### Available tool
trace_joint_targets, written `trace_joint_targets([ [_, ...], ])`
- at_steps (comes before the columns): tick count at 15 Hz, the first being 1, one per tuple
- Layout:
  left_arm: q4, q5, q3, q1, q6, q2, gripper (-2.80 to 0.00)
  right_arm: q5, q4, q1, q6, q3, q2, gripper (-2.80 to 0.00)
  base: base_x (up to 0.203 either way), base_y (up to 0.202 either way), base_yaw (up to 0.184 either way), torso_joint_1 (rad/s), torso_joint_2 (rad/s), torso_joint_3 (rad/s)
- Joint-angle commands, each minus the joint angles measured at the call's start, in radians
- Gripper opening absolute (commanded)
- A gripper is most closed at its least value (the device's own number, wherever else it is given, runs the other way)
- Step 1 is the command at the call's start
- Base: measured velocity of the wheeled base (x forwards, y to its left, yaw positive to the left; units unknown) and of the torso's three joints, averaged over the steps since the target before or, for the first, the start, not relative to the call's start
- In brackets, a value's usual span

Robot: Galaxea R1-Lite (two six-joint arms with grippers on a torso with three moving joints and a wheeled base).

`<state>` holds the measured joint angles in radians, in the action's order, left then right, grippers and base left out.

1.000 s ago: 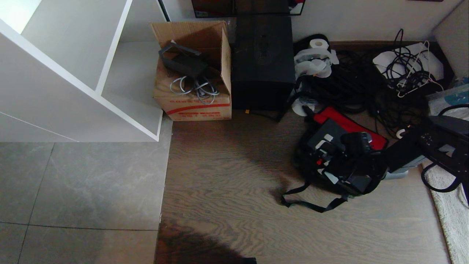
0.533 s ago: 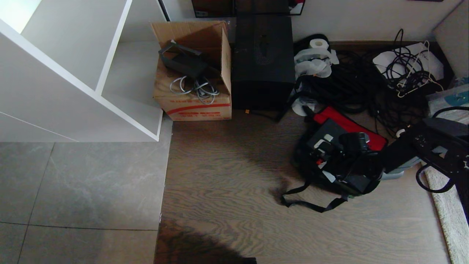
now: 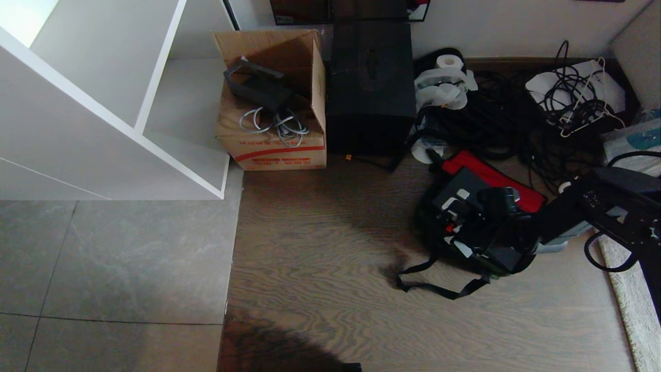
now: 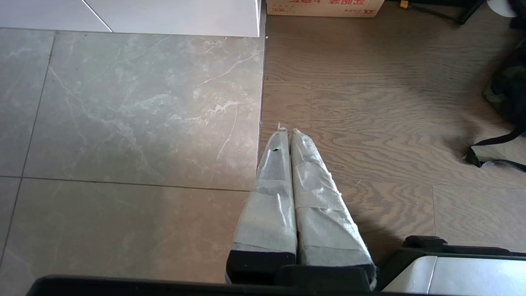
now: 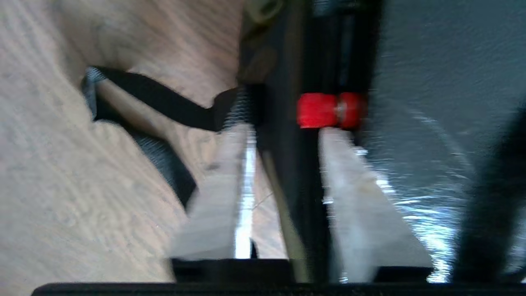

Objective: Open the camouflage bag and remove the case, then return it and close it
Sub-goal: Close the top of the storage box

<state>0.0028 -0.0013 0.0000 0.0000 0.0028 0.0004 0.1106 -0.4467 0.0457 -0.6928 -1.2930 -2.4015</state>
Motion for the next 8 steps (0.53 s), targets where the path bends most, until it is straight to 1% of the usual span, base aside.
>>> trace_joint_targets([
  [1, 0.0, 0.0, 0.0, 0.0, 0.0, 0.0, -2.8, -0.014, -0.005, 0.0, -0.005, -0.003, -0.005, 0.0, 0.0, 0.0, 0.0, 0.0, 0.0, 0.0],
  [3, 0.0, 0.0, 0.0, 0.0, 0.0, 0.0, -2.8, -0.038, -0.006, 0.0, -0.005, -0.007, -0.014, 0.0, 0.0, 0.0, 0.0, 0.0, 0.0, 0.0],
  [5, -0.001, 0.0, 0.0, 0.0, 0.0, 0.0, -2.8, -0.041, -0.016, 0.002, -0.006, -0.009, -0.027, 0.0, 0.0, 0.0, 0.0, 0.0, 0.0, 0.0],
  [7, -0.001, 0.0, 0.0, 0.0, 0.0, 0.0, -2.8, -0.087, -0.021, 0.002, -0.015, -0.005, -0.036, 0.0, 0.0, 0.0, 0.0, 0.0, 0.0, 0.0],
  [8, 0.0, 0.0, 0.0, 0.0, 0.0, 0.0, -2.8, -0.096, -0.023, 0.004, -0.022, -0.005, -0.042, 0.0, 0.0, 0.0, 0.0, 0.0, 0.0, 0.0],
])
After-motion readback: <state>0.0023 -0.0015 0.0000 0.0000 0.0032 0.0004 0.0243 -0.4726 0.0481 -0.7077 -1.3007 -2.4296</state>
